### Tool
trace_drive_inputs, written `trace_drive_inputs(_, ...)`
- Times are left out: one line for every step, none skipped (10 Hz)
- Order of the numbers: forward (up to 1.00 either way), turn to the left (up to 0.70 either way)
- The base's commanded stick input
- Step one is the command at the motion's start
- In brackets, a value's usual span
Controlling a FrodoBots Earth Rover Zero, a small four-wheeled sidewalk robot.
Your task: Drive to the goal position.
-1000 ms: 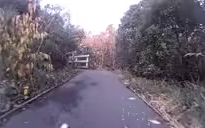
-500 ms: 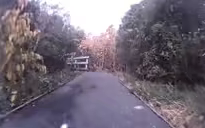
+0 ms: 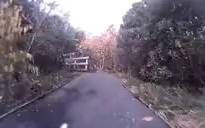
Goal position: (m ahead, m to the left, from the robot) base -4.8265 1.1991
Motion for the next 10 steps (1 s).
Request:
trace_drive_inputs(0.70, 0.00)
trace_drive_inputs(0.70, 0.00)
trace_drive_inputs(0.70, 0.00)
trace_drive_inputs(0.70, 0.00)
trace_drive_inputs(0.70, 0.00)
trace_drive_inputs(0.70, 0.01)
trace_drive_inputs(0.70, 0.33)
trace_drive_inputs(0.70, 0.35)
trace_drive_inputs(0.70, 0.23)
trace_drive_inputs(0.70, 0.01)
